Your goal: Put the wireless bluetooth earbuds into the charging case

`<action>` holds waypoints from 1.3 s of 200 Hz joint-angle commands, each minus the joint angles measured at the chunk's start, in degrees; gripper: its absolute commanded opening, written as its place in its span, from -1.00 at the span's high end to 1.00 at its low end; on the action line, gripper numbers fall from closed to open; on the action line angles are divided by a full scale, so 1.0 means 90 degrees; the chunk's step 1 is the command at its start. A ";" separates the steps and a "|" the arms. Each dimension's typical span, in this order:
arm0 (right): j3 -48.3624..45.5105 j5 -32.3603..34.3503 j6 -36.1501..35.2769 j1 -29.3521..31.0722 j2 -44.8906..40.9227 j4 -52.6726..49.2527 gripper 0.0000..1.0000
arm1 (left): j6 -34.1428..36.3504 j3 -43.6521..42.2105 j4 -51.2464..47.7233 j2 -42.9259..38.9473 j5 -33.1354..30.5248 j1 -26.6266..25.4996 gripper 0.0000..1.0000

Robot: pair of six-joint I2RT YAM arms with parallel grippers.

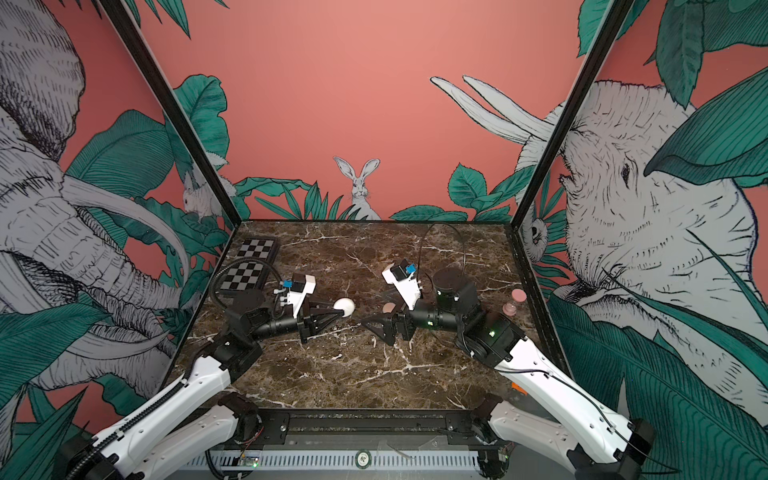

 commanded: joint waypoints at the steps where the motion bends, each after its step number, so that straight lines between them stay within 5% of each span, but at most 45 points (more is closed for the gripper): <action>1: -0.0371 0.0756 -0.0072 0.0025 -0.0342 0.0766 -0.96 | 0.0126 -0.0453 0.1365 -0.0316 -0.0085 -0.0055 1.00; 55: -0.1089 0.1570 -0.0037 0.0026 -0.0729 0.1915 -0.96 | 0.0597 -0.1111 0.1739 -0.0931 -0.1508 -0.0083 1.00; 145: -0.0508 0.2000 -0.0795 0.0281 -0.0155 0.1743 -0.96 | 0.1167 -0.0802 0.0804 -0.0821 -0.1107 -0.0199 1.00; 260: -0.0246 0.3232 -0.2187 0.1574 0.0467 0.1345 -0.96 | 0.0537 -0.0820 0.1261 -0.0576 -0.0721 -0.0319 1.00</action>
